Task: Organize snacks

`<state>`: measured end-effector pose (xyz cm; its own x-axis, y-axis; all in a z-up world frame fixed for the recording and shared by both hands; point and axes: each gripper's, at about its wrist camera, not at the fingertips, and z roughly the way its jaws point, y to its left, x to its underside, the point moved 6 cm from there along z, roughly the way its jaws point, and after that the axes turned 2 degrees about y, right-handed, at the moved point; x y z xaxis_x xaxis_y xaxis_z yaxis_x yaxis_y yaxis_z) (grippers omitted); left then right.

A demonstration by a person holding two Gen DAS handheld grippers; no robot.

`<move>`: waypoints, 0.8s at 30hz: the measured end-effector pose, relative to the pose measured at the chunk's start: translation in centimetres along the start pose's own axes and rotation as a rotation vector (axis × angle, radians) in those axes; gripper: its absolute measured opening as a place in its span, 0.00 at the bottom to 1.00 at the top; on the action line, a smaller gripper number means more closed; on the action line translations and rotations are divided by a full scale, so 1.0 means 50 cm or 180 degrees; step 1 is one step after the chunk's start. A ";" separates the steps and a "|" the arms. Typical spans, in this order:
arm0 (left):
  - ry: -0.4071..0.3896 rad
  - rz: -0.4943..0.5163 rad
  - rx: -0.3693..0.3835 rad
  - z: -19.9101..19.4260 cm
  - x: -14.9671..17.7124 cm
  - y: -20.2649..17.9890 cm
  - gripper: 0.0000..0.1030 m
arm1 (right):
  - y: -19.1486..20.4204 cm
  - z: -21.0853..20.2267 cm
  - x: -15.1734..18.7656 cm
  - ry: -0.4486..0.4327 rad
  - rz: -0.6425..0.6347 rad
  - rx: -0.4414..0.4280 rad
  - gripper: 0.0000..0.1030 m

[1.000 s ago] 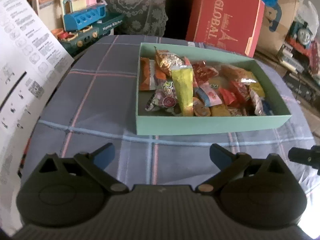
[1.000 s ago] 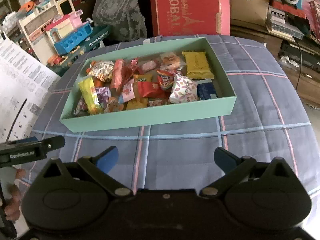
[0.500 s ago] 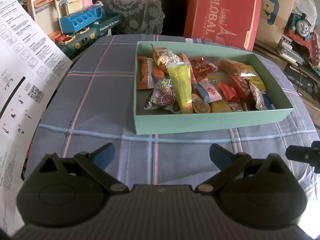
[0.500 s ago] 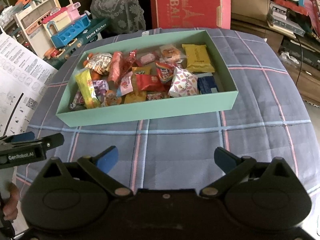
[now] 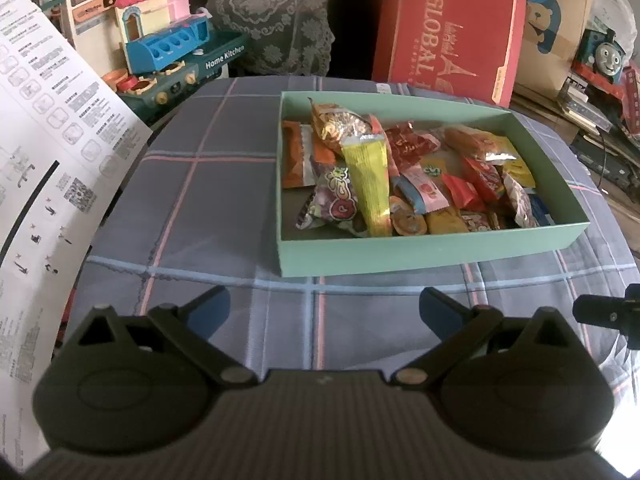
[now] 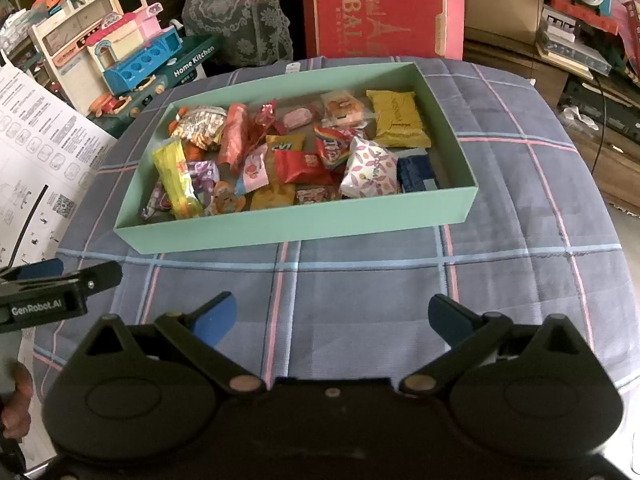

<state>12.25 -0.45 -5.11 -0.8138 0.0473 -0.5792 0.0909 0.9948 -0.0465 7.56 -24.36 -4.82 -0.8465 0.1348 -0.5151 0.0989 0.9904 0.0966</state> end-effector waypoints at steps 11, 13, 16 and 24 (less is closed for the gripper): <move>0.0000 0.0007 -0.0046 -0.006 -0.005 0.005 1.00 | 0.000 -0.002 -0.004 0.0010 0.0000 0.0004 1.00; -0.0003 0.0012 -0.0051 -0.007 -0.006 0.005 1.00 | 0.000 -0.002 -0.004 0.0010 -0.0001 0.0004 1.00; -0.0002 0.0011 -0.0053 -0.007 -0.006 0.004 1.00 | 0.000 -0.003 -0.005 0.0015 0.0005 0.0006 1.00; -0.0010 0.0013 -0.0095 -0.008 -0.010 0.007 1.00 | 0.000 -0.003 -0.006 0.0016 0.0010 0.0007 1.00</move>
<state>12.46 -0.07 -4.54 -0.8117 0.0510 -0.5819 0.0769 0.9968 -0.0199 7.71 -24.41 -4.54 -0.8487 0.1378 -0.5105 0.1027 0.9900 0.0964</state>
